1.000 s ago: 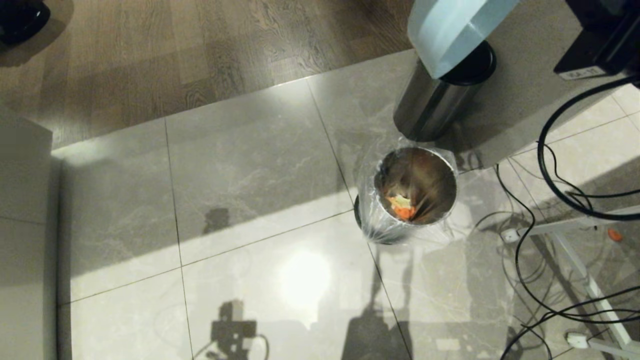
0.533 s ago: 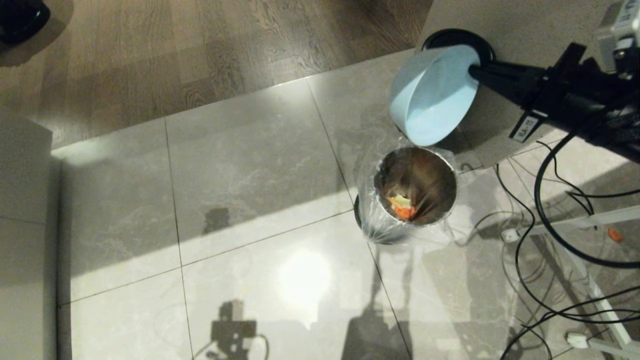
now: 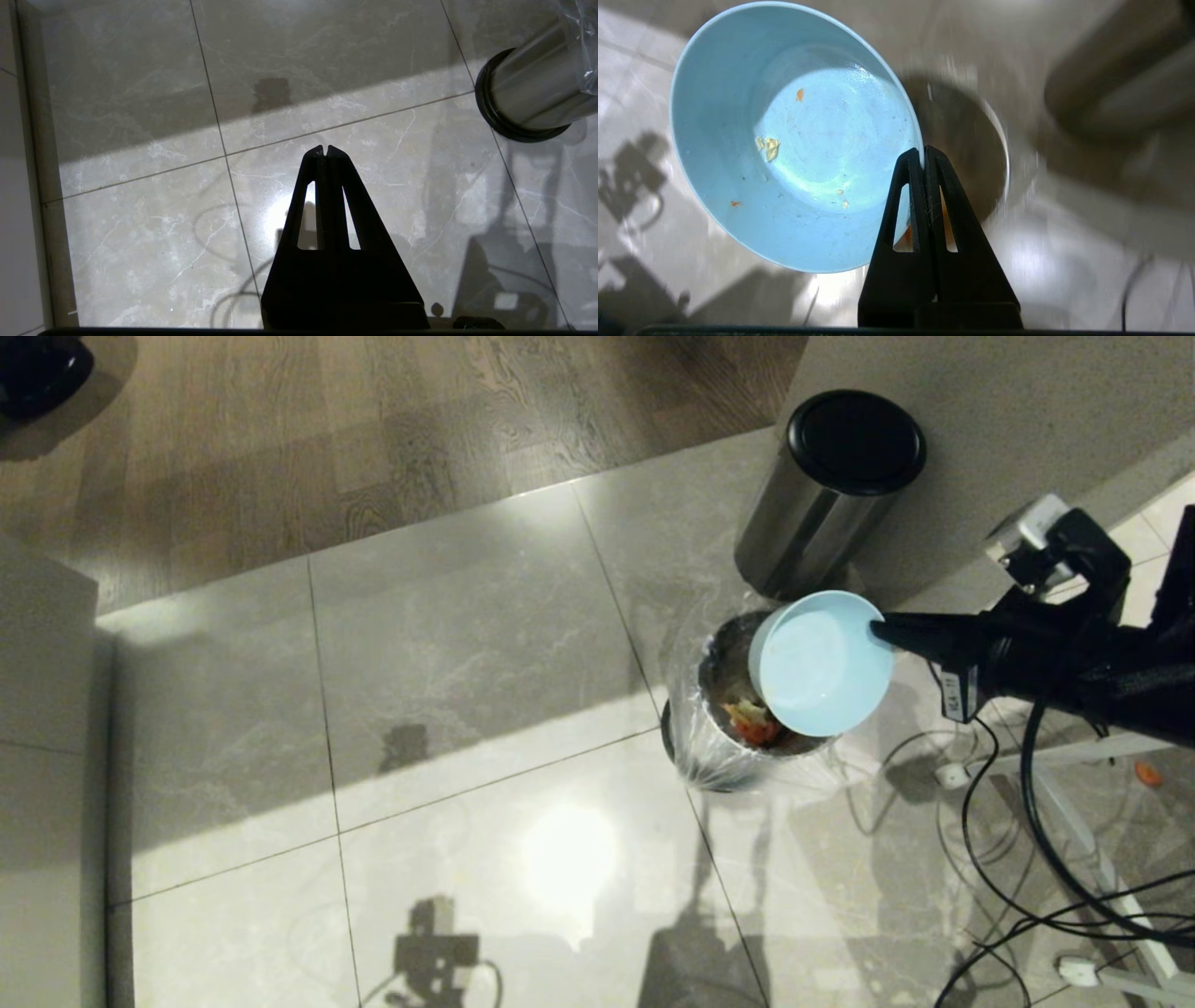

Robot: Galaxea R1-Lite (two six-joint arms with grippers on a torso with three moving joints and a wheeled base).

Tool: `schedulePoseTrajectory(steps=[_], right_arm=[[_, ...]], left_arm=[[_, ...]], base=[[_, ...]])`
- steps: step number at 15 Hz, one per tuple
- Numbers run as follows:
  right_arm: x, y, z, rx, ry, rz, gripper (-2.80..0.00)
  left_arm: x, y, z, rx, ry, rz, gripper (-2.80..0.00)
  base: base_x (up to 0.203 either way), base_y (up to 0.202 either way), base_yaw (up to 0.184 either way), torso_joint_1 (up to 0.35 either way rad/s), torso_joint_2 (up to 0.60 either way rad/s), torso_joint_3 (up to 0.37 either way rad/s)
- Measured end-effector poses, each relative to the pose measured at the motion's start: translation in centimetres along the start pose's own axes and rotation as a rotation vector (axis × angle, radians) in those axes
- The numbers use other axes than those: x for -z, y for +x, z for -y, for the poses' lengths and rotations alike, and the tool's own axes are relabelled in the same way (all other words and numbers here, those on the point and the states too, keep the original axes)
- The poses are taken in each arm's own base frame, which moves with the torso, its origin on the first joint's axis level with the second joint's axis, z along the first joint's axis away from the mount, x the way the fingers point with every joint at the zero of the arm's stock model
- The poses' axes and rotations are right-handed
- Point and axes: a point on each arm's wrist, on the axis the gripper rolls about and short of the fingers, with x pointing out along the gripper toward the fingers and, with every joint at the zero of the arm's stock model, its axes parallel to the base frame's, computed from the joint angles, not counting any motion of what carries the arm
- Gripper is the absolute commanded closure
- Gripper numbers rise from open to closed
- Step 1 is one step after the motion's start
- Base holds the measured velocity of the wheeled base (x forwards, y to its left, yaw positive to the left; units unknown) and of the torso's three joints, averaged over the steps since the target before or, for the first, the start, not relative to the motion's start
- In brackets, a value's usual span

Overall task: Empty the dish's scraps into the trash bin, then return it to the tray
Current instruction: Put the bowl back to the table

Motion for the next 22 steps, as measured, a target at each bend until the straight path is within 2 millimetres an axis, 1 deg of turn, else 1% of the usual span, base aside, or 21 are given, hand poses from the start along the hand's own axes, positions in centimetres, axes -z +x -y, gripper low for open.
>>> schedulePoseTrajectory(steps=[2,4,8,10,13,16,18,22], right_arm=[[0.3,-0.7,-0.3,0.006,0.039,-0.089,0.00],[0.5,-1.3,-0.5,-0.003,0.116,-0.147,0.00],[0.7,-2.0,-0.4,0.056,0.222,-0.193,0.00],[1.3,-2.6,0.0,0.087,0.265,-0.211,0.00],[2.5,-4.0,0.6,0.150,0.311,-0.242,0.00],[3.6,-5.4,0.1,0.176,0.370,-0.266,0.00],[4.0,-6.6,-0.2,0.200,0.400,-0.267,0.00],[4.8,-9.5,-0.5,0.286,0.420,-0.266,0.00]], left_arm=[[0.0,0.0,0.0,0.000,0.000,0.000,0.00],[0.0,0.0,0.0,0.000,0.000,0.000,0.00],[0.0,0.0,0.0,0.000,0.000,0.000,0.00],[0.0,0.0,0.0,0.000,0.000,0.000,0.00],[0.0,0.0,0.0,0.000,0.000,0.000,0.00],[0.0,0.0,0.0,0.000,0.000,0.000,0.00],[0.0,0.0,0.0,0.000,0.000,0.000,0.00],[0.0,0.0,0.0,0.000,0.000,0.000,0.00]], base=[[0.000,0.000,0.000,0.000,0.00,0.000],[0.000,0.000,0.000,0.000,0.00,0.000],[0.000,0.000,0.000,0.000,0.00,0.000],[0.000,0.000,0.000,0.000,0.00,0.000],[0.000,0.000,0.000,0.000,0.00,0.000],[0.000,0.000,0.000,0.000,0.00,0.000],[0.000,0.000,0.000,0.000,0.00,0.000],[0.000,0.000,0.000,0.000,0.00,0.000]])
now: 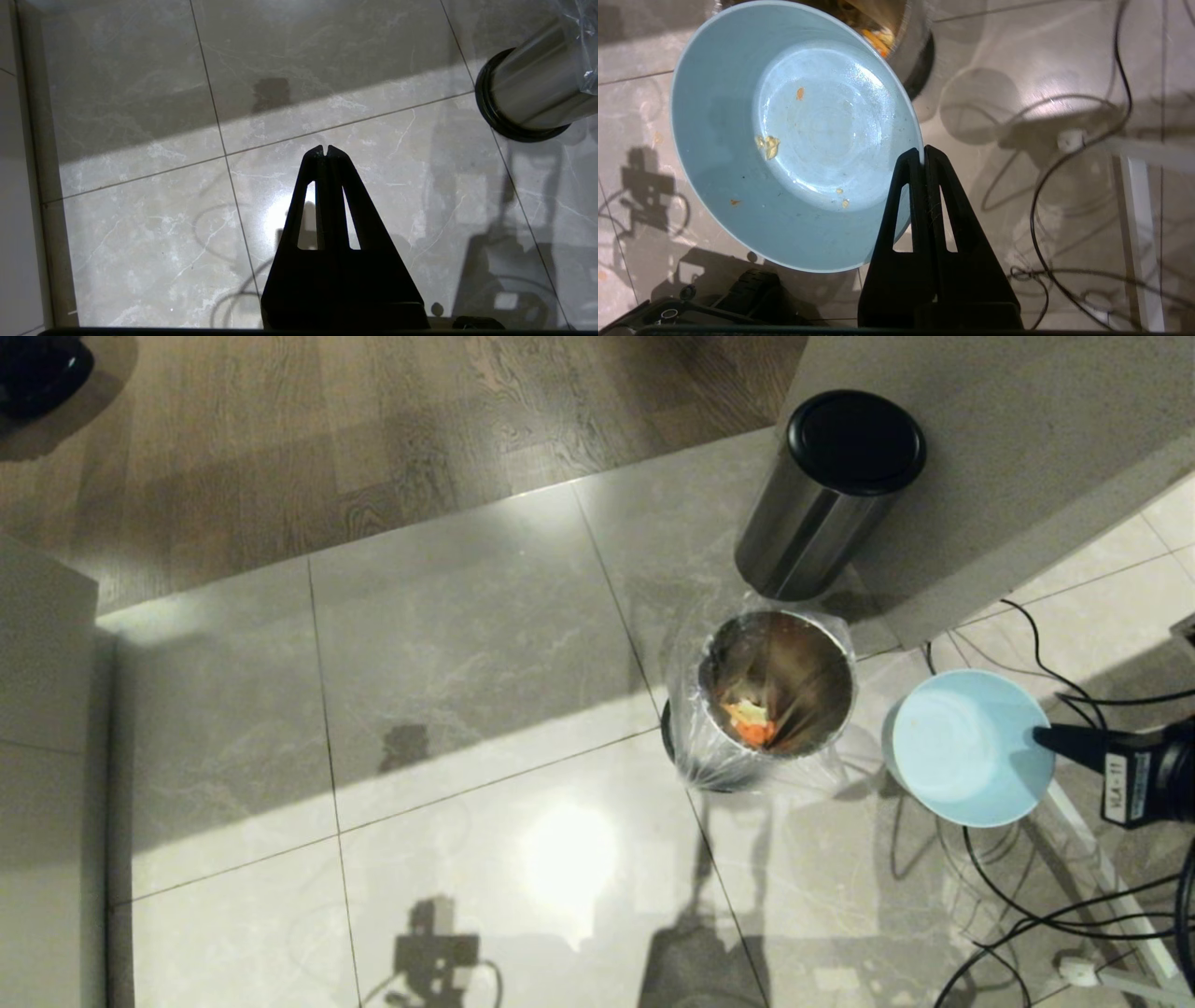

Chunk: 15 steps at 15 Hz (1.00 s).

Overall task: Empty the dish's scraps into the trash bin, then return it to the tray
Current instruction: Put the bowl back to the table

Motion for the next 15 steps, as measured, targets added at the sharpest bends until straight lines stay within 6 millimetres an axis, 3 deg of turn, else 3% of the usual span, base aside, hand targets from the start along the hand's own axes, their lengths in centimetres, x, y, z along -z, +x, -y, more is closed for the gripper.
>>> schedulePoseTrajectory(steps=[5,15], right_arm=[[3.7,-2.9,-0.3,0.053,0.096,0.025,0.00],[10.5,-8.9,-2.4,0.185,0.065,0.168,0.00]], left_arm=[[0.0,0.0,0.0,0.000,0.000,0.000,0.00],[0.0,0.0,0.0,0.000,0.000,0.000,0.00]], base=[[0.000,0.000,0.000,0.000,0.00,0.000],[0.000,0.000,0.000,0.000,0.00,0.000]])
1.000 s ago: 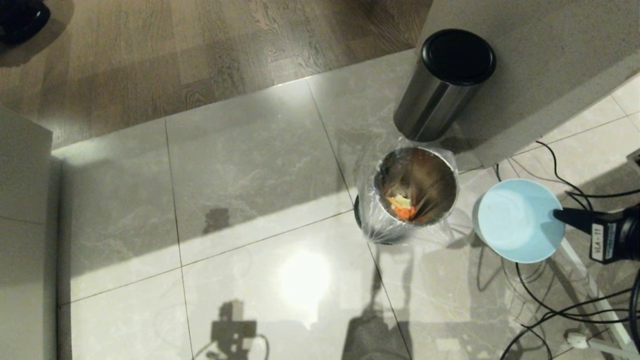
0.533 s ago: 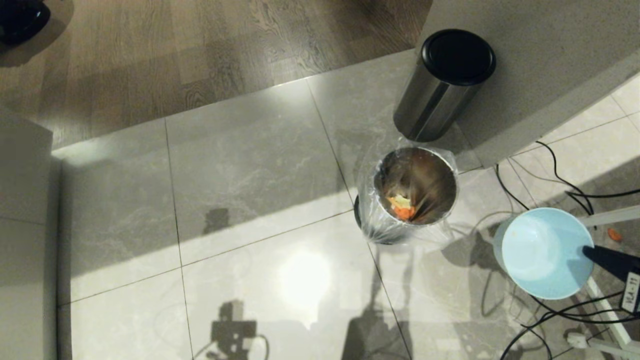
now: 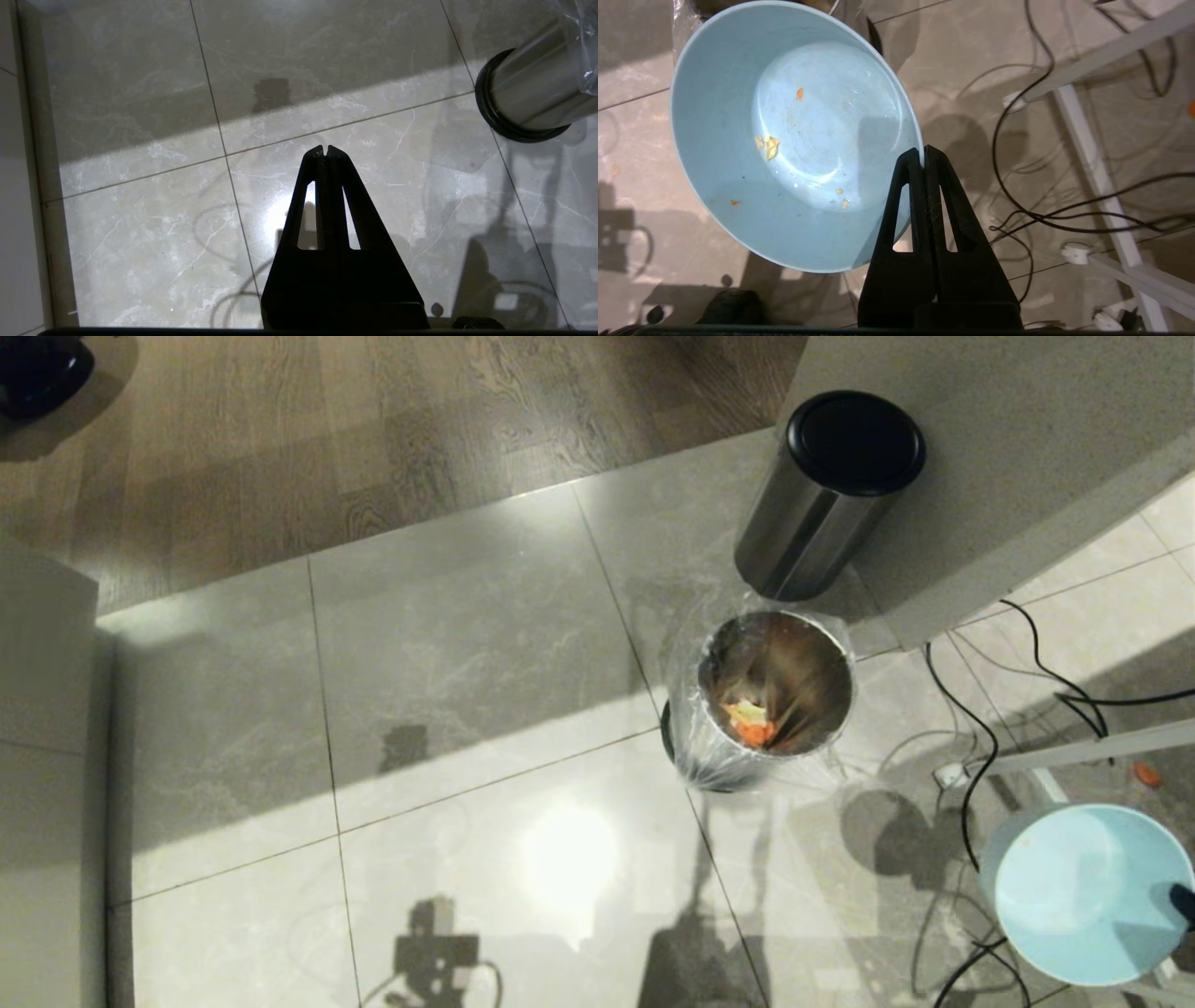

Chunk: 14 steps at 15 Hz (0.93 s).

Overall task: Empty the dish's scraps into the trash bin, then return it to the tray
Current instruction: Put the bowl back to the table

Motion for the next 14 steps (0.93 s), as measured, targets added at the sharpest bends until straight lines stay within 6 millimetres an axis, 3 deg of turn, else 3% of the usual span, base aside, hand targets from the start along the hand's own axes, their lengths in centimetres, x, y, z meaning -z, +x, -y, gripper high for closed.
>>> schedulePoseTrajectory(steps=[5,8,14], right_arm=[[2.9,-3.2,-0.3,0.048,-0.039,0.113,0.00],[4.4,-4.0,0.0,0.200,-0.056,0.056,0.00],[4.8,-4.7,0.0,0.207,-0.054,0.105,0.00]], left_arm=[[0.0,0.0,0.0,0.000,0.000,0.000,0.00],[0.0,0.0,0.0,0.000,0.000,0.000,0.00],[0.0,0.0,0.0,0.000,0.000,0.000,0.00]], base=[[0.000,0.000,0.000,0.000,0.00,0.000],[0.000,0.000,0.000,0.000,0.00,0.000],[0.000,0.000,0.000,0.000,0.00,0.000]])
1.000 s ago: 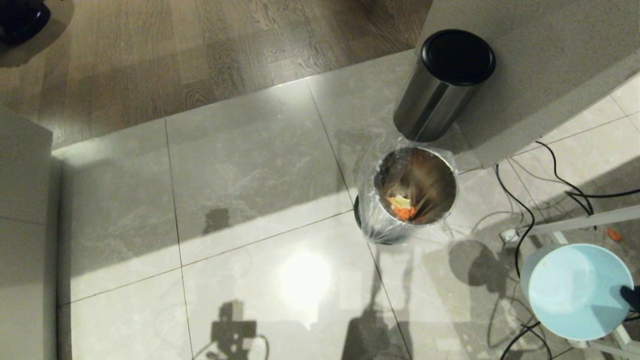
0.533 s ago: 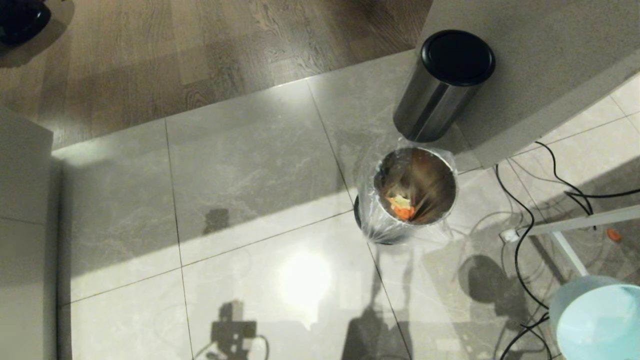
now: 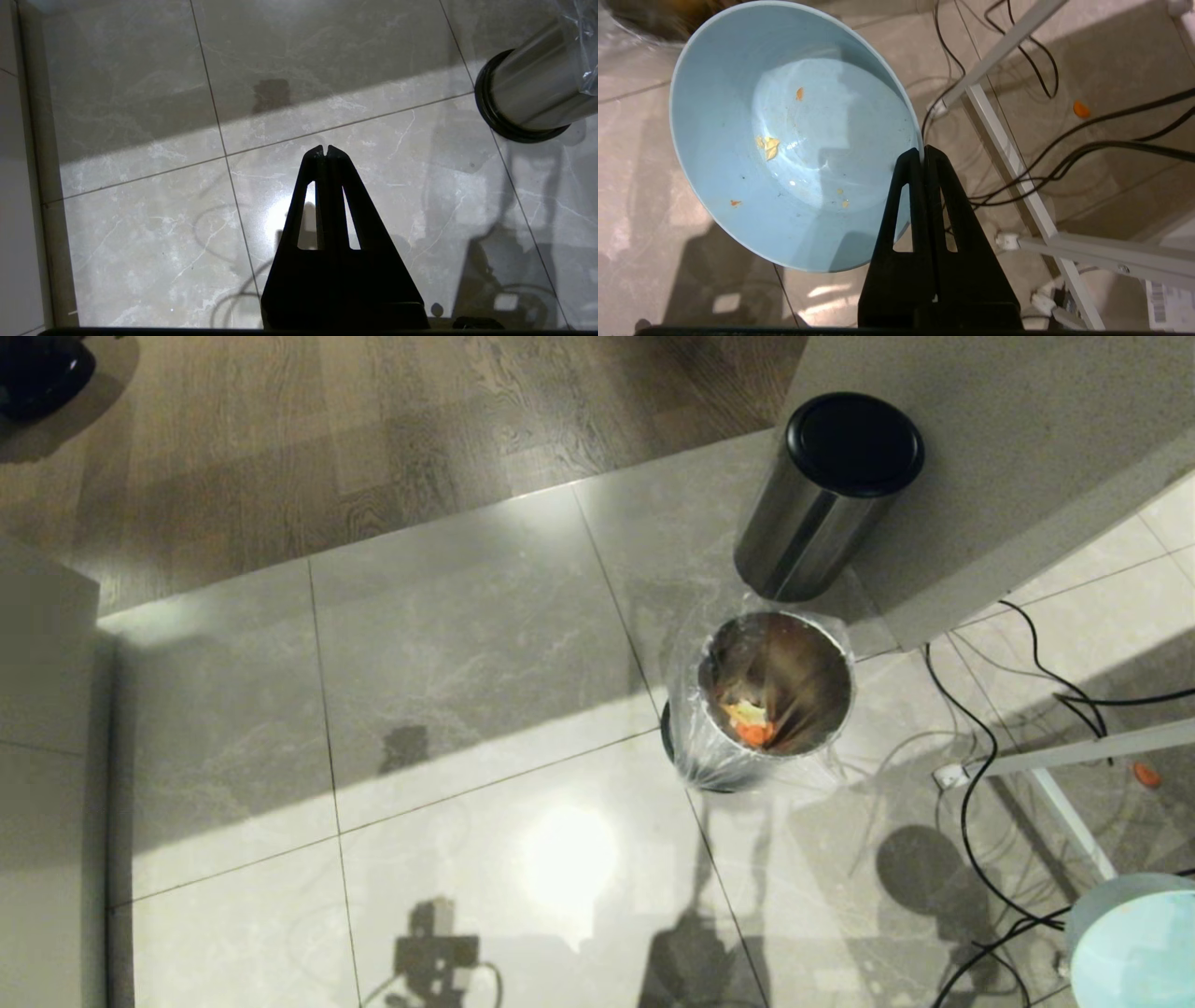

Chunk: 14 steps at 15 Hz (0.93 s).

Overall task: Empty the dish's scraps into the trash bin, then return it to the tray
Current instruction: Put the bowl back to the table

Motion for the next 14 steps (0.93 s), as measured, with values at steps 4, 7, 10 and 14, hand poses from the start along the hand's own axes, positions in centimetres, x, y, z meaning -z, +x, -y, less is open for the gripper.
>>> schedulePoseTrajectory(steps=[4,7,10,14], right_arm=[[0.3,-1.0,0.1,-0.017,0.012,0.082,0.00],[0.9,-1.7,0.2,-0.048,0.020,0.137,0.00],[1.1,-2.0,0.1,-0.086,0.023,0.156,0.00],[1.2,-2.1,0.1,-0.089,0.027,0.163,0.00]], left_arm=[[0.0,0.0,0.0,0.000,0.000,0.000,0.00],[0.0,0.0,0.0,0.000,0.000,0.000,0.00],[0.0,0.0,0.0,0.000,0.000,0.000,0.00],[0.0,0.0,0.0,0.001,0.000,0.000,0.00]], base=[[0.000,0.000,0.000,0.000,0.00,0.000],[0.000,0.000,0.000,0.000,0.00,0.000],[0.000,0.000,0.000,0.000,0.00,0.000],[0.000,0.000,0.000,0.000,0.00,0.000]])
